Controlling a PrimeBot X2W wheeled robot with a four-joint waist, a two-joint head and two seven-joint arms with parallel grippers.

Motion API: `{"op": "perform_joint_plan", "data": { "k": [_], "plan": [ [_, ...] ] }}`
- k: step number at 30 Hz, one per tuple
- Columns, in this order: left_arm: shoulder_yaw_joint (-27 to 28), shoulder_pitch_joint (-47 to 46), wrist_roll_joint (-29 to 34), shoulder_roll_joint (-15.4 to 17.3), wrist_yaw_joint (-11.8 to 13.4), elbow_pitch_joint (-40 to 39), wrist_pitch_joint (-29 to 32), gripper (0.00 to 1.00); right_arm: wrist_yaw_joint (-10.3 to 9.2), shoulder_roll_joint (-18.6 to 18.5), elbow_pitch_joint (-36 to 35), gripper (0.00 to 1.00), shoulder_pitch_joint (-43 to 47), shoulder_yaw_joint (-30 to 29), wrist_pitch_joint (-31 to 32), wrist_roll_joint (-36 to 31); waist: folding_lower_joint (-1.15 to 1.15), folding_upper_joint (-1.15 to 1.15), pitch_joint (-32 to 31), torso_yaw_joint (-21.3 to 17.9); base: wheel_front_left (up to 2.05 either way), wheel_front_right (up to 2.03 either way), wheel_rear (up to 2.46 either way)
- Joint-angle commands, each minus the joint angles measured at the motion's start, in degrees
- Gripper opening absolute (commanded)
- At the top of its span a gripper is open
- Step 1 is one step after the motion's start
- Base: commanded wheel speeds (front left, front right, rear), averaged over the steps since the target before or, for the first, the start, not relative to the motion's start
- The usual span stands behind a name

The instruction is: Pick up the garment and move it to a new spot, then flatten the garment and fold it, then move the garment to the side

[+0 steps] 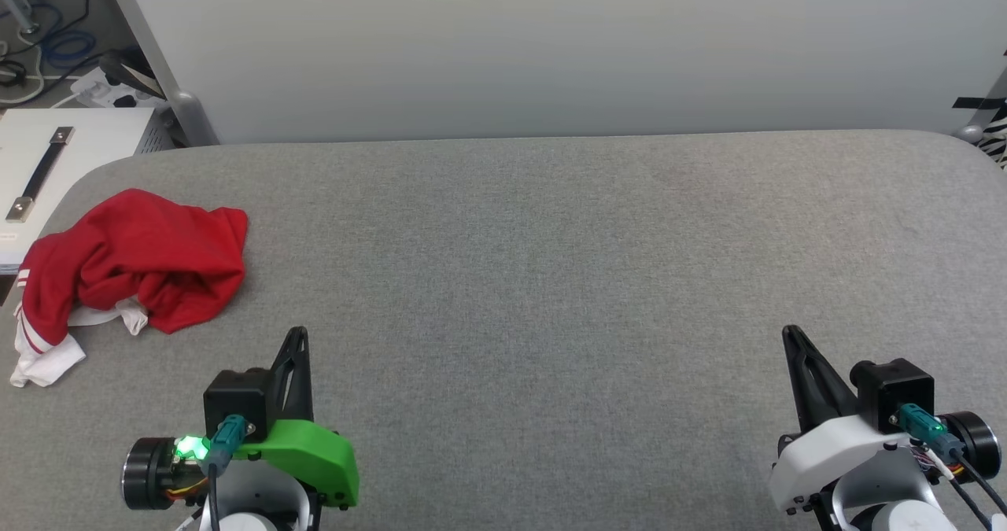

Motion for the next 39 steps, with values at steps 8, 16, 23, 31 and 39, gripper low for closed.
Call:
{"op": "perform_joint_plan", "data": {
  "k": [8,16,23,31,39],
  "plan": [
    [0.1,-1.0,0.6,-0.2,0.2,-0.2,0.0,0.0,-0.04,0.1,-0.2,0.0,-0.8,0.1,0.2,-0.6,0.0,0.0,0.0,0.0,0.0,0.0,0.0],
    [0.1,-1.0,0.6,-0.2,0.2,-0.2,0.0,0.0,-0.04,0.1,-0.2,0.0,-0.8,0.1,0.2,-0.6,0.0,0.0,0.0,0.0,0.0,0.0,0.0],
    [0.1,-1.0,0.6,-0.2,0.2,-0.2,0.0,0.0,-0.04,0.1,-0.2,0.0,-0.8,0.1,0.2,-0.6,0.0,0.0,0.0,0.0,0.0,0.0,0.0],
    [0.0,0.1,-0.2,0.0,0.0,0.2,-0.2,1.0,0.0,0.0,0.2,1.0,0.0,-0.1,-0.2,0.3,0.0,0.0,-0.1,0.0,0.0,0.0,0.0],
    [0.2,0.2,-1.0,0.0,0.0,0.8,-1.2,1.0,0.0,0.0,0.9,1.0,-0.1,-0.3,-1.2,0.8,0.0,0.0,-0.3,-0.1,0.0,0.0,0.0]
  ]
}}
